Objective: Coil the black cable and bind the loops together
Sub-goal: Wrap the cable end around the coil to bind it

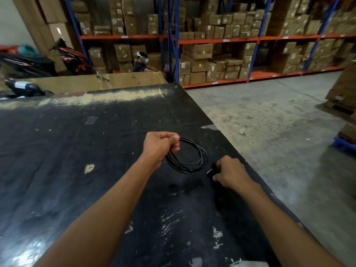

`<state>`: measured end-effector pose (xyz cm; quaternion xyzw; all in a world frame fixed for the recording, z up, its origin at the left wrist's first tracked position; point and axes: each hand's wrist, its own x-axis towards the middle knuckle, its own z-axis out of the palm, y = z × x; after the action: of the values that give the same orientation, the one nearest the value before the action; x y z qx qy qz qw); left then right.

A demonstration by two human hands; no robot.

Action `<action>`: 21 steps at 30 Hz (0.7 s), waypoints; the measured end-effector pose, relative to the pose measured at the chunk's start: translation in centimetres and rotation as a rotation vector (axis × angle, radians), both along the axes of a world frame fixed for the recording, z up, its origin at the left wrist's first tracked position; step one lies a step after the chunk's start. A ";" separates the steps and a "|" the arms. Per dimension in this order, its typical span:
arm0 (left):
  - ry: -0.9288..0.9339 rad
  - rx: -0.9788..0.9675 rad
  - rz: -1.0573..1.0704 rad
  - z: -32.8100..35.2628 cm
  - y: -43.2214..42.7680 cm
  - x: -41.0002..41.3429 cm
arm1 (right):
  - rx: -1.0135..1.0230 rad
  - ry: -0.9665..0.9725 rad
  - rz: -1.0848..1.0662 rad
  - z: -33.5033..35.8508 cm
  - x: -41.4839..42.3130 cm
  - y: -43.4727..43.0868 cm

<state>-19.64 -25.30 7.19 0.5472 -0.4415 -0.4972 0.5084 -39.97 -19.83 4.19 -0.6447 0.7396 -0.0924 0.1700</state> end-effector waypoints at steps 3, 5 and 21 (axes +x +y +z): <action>-0.036 0.007 0.023 0.0 -0.4 0.4 | -0.209 -0.036 -0.036 1.7 -0.6 -0.4; -0.050 0.000 0.035 0.0 -0.5 0.5 | -0.398 -0.195 -0.014 3.7 -0.6 -0.7; -0.077 -0.080 -0.050 2.4 -2.4 0.6 | -0.889 -0.074 0.469 3.9 4.4 -3.6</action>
<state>-19.07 -27.68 9.55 0.5339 -0.4938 -0.4701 0.5001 -35.60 -23.42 8.13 -0.7998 0.4574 -0.3807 -0.0787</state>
